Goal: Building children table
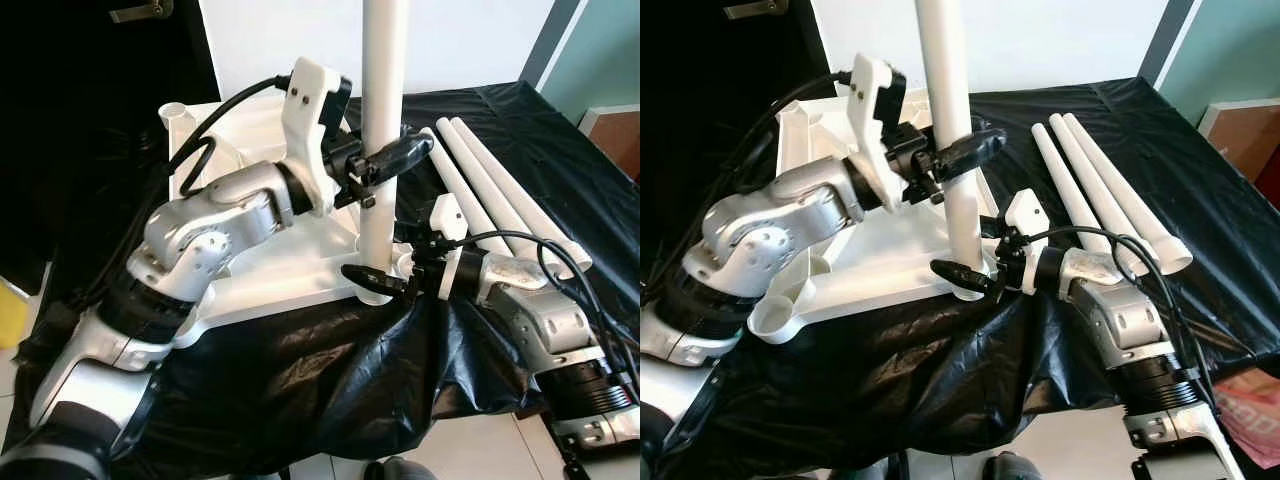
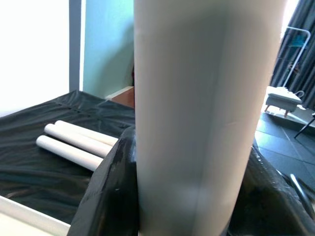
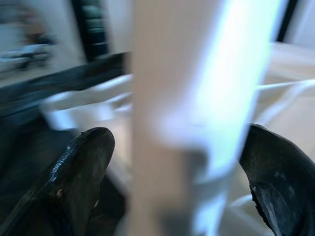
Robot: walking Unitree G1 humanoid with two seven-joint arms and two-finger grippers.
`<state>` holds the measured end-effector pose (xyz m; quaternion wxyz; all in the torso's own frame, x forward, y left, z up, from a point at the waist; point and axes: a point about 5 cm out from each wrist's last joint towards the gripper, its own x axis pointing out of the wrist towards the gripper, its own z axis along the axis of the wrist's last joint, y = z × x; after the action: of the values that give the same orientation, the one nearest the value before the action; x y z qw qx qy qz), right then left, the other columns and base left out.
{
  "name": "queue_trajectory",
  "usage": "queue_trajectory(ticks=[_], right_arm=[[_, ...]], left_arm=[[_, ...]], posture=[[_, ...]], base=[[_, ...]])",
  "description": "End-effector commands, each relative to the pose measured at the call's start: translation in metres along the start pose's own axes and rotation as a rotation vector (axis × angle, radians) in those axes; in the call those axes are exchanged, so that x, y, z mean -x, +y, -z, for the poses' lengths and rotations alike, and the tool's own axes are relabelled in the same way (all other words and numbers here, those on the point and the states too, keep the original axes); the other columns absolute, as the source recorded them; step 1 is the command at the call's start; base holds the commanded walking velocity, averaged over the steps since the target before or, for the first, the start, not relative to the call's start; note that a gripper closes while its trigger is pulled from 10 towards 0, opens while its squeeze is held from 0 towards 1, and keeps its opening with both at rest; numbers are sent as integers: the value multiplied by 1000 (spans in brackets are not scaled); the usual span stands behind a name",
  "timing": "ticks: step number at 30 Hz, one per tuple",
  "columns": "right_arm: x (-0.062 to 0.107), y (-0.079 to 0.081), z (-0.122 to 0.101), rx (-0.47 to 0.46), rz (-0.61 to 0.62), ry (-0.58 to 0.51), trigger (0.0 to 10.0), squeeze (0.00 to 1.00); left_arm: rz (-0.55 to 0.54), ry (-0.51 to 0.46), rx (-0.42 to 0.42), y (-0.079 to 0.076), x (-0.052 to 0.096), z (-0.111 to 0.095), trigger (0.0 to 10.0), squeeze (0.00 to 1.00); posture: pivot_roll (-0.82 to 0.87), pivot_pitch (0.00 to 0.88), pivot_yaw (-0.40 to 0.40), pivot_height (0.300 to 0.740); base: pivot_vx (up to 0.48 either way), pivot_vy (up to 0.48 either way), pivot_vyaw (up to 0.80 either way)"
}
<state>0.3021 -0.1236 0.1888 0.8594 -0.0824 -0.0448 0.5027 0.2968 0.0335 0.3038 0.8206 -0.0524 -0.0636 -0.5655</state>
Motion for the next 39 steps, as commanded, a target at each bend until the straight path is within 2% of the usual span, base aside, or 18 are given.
queue_trajectory(ticks=[1,2,4,5,6,8,9,15,16,20,21,22,29,34,36,37,39], right_arm=[[3,-9,-1,21,76,3,10000,0],[3,-9,-1,21,76,3,10000,0],[0,-17,-1,29,182,-16,10000,0],[0,-17,-1,29,182,-16,10000,0],[-3,-19,-2,27,250,-31,10000,0],[-5,-19,-1,22,275,-36,10000,0],[-11,-19,-3,14,364,-57,10000,0],[-19,-19,-4,-11,473,-82,10000,0],[-19,-19,-4,-11,473,-82,10000,0],[-28,-20,3,-26,638,-78,10000,0],[-28,-20,3,-26,638,-78,10000,0],[-31,-20,3,-27,688,-82,10000,0],[-40,-17,6,-9,792,-67,10000,0],[-43,-14,7,3,814,-56,10000,0],[-46,-13,7,10,830,-59,10000,0],[-50,-11,5,15,843,-73,10000,0],[-51,-11,5,9,844,-79,10000,0]], left_arm=[[150,3,-15,-6,-1,-4,10000,0],[150,3,-15,-6,-1,-4,10000,0],[59,-1,2,4,-8,-9,10000,0],[59,-1,2,4,-8,-9,10000,0],[-1,-17,34,11,-12,-13,10000,0],[-21,-25,47,14,-14,-14,10000,0],[-72,-55,35,19,-17,-19,10000,0],[-110,-105,70,25,-21,-23,10000,0],[-110,-105,70,25,-21,-23,10000,0],[-240,-109,28,33,-31,-20,10000,0],[-240,-109,28,33,-31,-20,10000,0],[-277,-112,-8,35,-34,-20,10000,0],[-344,-113,-83,31,-43,-19,10000,0],[-361,-117,-110,27,-47,-17,10000,0],[-361,-116,-110,22,-52,-13,10000,0],[-356,-108,-126,13,-60,-6,10000,0],[-354,-106,-130,11,-62,-4,10000,0]], posture=[[16,80,-26,740],[16,80,-26,740],[15,88,-23,740],[15,88,-23,740],[14,91,-18,740],[14,91,-18,740],[12,94,-10,740],[10,97,0,740],[10,97,0,740],[11,99,0,740],[11,99,0,740],[11,102,0,740],[18,101,-4,740],[17,100,-4,740],[17,100,-6,740],[13,100,-6,740],[13,100,-6,740]], base=[[0,0,0],[0,0,0],[0,0,0],[0,0,0],[0,0,0],[0,0,0],[0,0,0],[0,0,0],[0,0,0],[0,0,0],[0,0,0],[0,0,0],[0,0,0],[0,0,0],[0,0,0],[0,0,0],[0,0,0]])
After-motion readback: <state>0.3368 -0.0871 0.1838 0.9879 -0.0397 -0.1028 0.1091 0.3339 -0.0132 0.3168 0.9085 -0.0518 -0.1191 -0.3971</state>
